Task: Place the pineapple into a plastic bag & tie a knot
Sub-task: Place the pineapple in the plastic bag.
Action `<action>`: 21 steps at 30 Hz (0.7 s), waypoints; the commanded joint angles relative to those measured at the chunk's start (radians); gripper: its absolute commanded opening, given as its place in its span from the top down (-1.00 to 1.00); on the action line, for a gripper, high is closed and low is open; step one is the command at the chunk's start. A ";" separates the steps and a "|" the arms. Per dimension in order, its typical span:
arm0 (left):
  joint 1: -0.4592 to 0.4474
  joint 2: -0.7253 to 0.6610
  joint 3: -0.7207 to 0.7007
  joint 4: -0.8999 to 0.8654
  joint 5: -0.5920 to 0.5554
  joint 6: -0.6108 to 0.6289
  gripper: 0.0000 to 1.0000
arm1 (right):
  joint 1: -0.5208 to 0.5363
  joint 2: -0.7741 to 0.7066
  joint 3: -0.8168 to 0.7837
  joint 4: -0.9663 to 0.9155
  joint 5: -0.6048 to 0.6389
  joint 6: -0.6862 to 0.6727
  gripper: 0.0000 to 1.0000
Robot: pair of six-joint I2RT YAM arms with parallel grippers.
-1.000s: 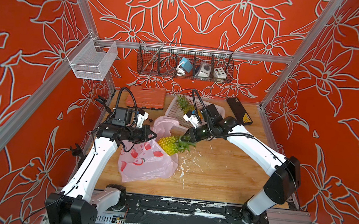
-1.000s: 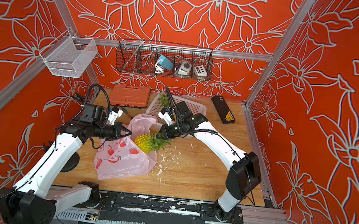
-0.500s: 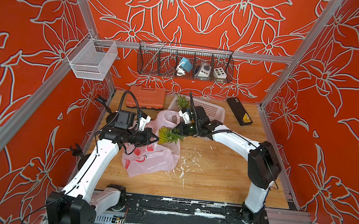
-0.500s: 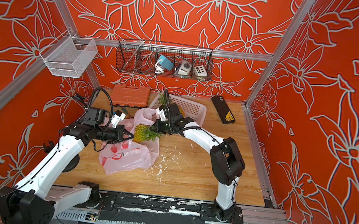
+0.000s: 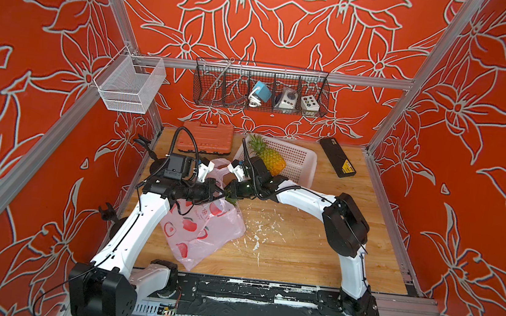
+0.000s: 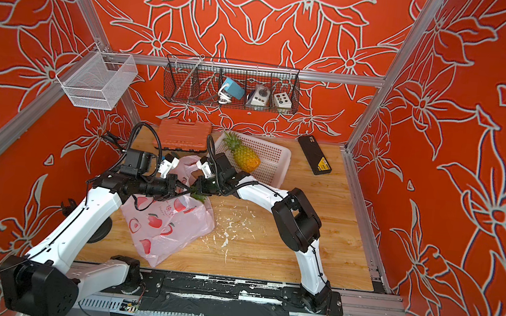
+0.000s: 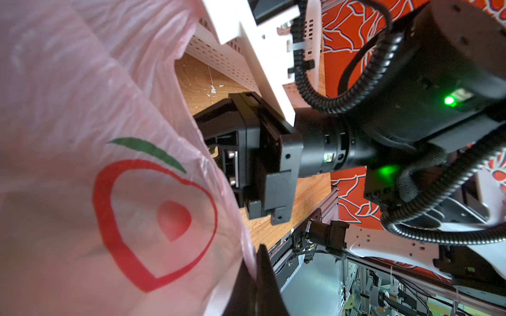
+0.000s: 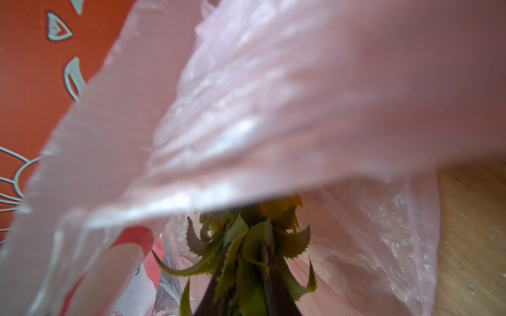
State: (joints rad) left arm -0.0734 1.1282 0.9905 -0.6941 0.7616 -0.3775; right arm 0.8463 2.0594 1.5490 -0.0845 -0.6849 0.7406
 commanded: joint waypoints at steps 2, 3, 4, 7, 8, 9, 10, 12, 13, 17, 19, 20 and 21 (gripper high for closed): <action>-0.009 0.025 0.041 0.013 0.072 0.039 1.00 | -0.013 -0.098 -0.077 0.107 -0.047 0.015 1.00; -0.012 0.032 0.056 0.014 0.094 0.045 1.00 | -0.021 -0.143 -0.117 0.124 -0.035 0.018 1.00; -0.018 0.037 0.072 0.013 0.117 0.054 1.00 | -0.030 -0.193 -0.154 0.133 -0.026 0.019 1.00; -0.039 0.032 0.106 0.032 0.193 0.056 1.00 | -0.066 -0.346 -0.230 0.065 0.031 -0.026 1.00; -0.044 0.026 0.105 0.054 0.220 0.044 1.00 | -0.078 -0.390 -0.246 0.026 0.050 -0.041 1.00; -0.049 0.015 0.097 0.093 0.258 0.019 1.00 | -0.094 -0.443 -0.266 -0.008 0.072 -0.055 1.00; -0.052 0.002 0.079 0.144 0.297 -0.014 1.00 | -0.107 -0.494 -0.283 -0.043 0.094 -0.070 1.00; -0.062 -0.023 0.039 0.240 0.325 -0.077 1.00 | -0.123 -0.570 -0.300 -0.126 0.146 -0.100 1.00; -0.065 -0.036 0.018 0.270 0.320 -0.095 1.00 | -0.125 -0.597 -0.303 -0.172 0.169 -0.124 1.00; -0.069 -0.042 -0.102 0.331 0.249 -0.122 1.00 | -0.125 -0.630 -0.344 -0.250 0.215 -0.167 1.00; -0.069 -0.025 -0.156 0.345 0.222 -0.123 1.00 | -0.124 -0.616 -0.380 -0.210 0.185 -0.157 1.00; -0.072 -0.015 -0.169 0.344 0.203 -0.132 1.00 | -0.123 -0.605 -0.391 -0.192 0.166 -0.154 1.00; -0.072 -0.003 -0.147 0.304 0.198 -0.103 1.00 | -0.117 -0.589 -0.394 -0.184 0.156 -0.154 1.00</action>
State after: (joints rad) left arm -0.1394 1.1019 0.8482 -0.4034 0.9874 -0.4847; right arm 0.7147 1.4235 1.1934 -0.2764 -0.5014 0.6079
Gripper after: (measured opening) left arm 0.047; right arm 0.172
